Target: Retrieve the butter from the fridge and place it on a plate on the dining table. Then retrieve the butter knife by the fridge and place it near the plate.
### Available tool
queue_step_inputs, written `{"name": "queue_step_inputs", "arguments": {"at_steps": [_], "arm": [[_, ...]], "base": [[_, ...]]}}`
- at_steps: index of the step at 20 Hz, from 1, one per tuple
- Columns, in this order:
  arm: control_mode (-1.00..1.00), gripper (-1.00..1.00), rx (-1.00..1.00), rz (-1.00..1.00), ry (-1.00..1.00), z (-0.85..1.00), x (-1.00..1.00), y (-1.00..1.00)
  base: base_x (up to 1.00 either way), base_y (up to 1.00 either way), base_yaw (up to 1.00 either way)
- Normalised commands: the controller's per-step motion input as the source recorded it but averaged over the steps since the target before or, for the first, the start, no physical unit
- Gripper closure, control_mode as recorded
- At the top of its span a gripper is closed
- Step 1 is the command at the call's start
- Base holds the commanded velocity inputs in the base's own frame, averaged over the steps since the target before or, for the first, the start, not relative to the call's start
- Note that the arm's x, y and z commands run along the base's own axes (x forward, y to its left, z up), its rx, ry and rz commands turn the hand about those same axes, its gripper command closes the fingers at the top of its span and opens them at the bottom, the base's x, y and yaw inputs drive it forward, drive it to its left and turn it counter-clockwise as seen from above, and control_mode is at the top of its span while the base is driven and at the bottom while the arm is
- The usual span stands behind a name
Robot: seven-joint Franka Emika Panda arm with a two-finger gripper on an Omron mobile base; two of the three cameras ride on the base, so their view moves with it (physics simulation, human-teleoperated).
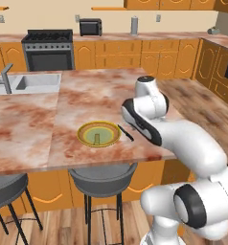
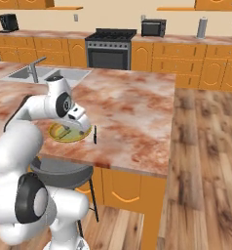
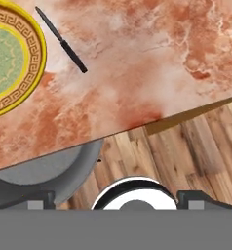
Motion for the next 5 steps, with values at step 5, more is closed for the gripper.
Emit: {"name": "queue_step_inputs", "arguments": {"at_steps": [5], "arm": [[-1.0,-1.0,0.02,0.23,-0.08,-0.01,-0.42,-0.53]], "base": [[0.0,0.0,0.0]]}}
